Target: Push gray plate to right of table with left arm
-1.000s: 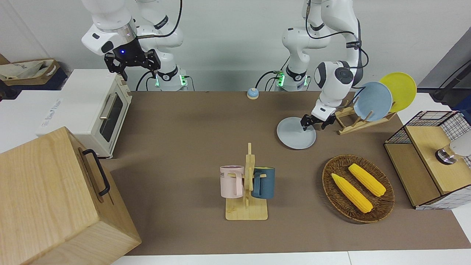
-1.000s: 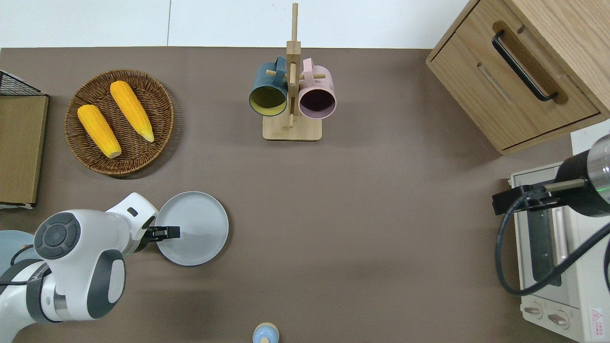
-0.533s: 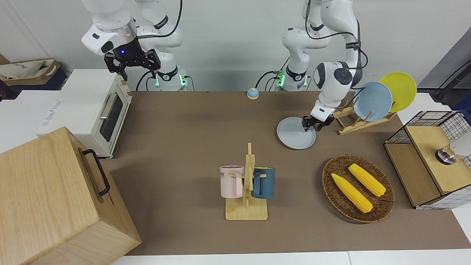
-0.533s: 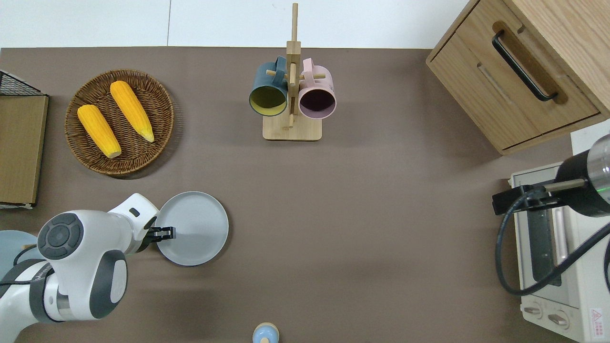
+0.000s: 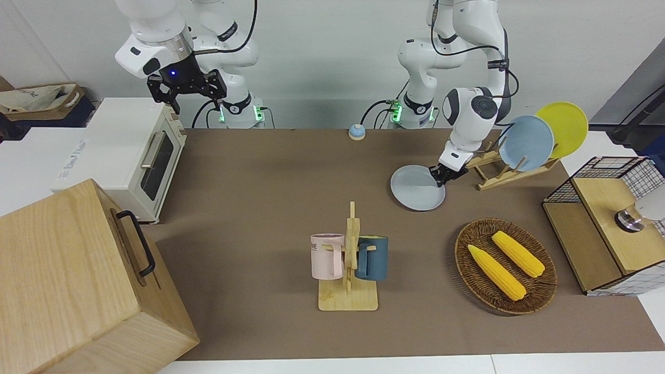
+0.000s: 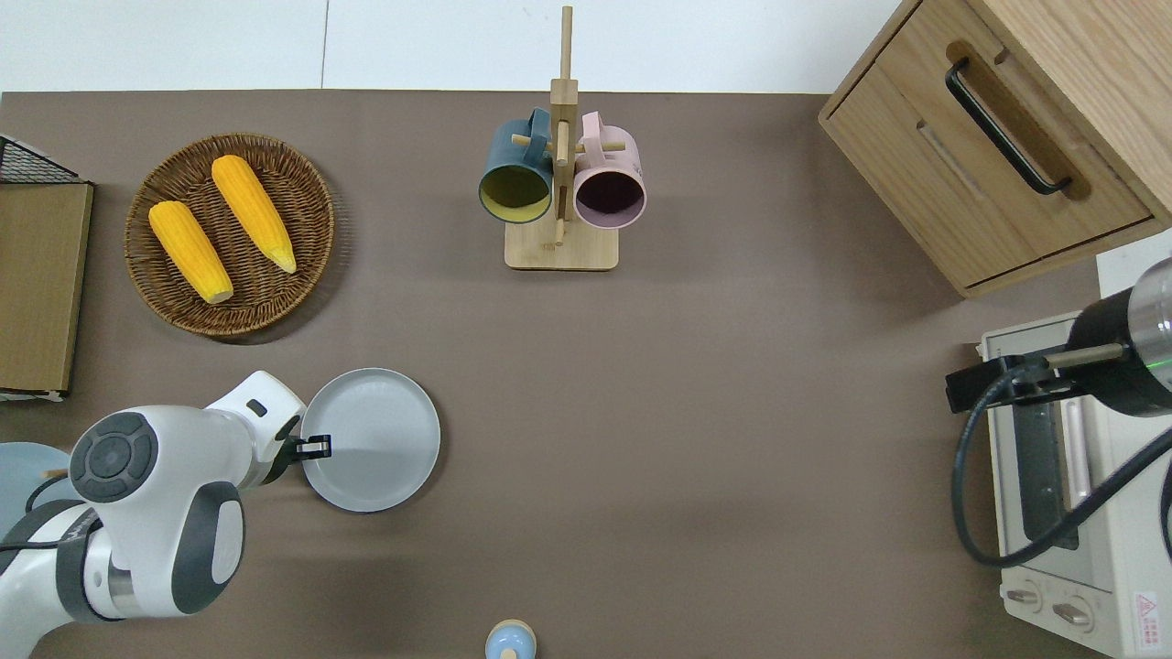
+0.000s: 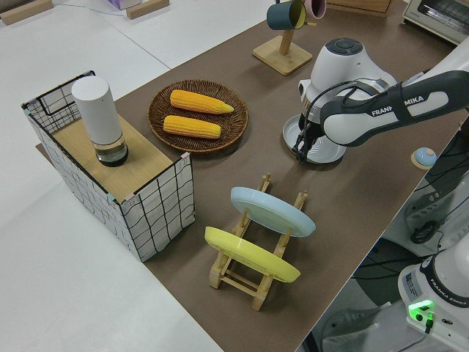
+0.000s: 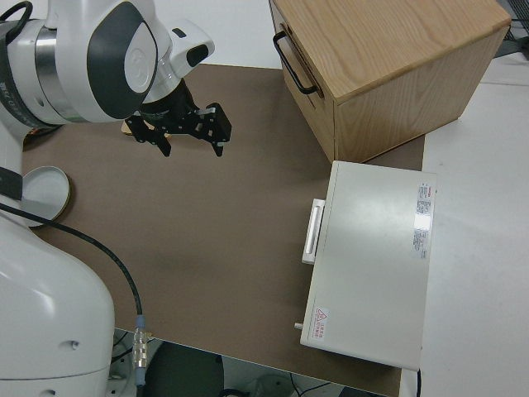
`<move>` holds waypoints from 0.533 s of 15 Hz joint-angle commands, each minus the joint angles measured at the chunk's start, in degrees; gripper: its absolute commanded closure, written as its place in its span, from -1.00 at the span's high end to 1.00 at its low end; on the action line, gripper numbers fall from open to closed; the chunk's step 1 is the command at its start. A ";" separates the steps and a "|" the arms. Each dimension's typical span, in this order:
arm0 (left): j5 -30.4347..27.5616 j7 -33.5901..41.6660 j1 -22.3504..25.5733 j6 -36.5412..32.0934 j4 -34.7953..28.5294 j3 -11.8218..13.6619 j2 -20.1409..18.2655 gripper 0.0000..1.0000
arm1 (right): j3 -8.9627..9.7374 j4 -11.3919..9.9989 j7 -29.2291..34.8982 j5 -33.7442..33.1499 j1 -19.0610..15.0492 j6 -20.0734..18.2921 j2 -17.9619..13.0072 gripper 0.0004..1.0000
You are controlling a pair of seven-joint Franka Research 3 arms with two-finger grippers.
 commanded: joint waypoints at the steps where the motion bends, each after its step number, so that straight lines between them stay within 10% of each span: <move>1: -0.41 -0.21 -0.79 1.64 -1.45 0.54 0.03 -1.00 | 0.92 0.53 0.75 0.25 -1.07 -0.89 -0.14 0.97; 8: -0.50 -1.44 -1.93 2.42 -1.45 0.54 0.73 -1.00 | 0.92 0.53 0.75 0.25 -1.15 -0.89 -0.14 0.97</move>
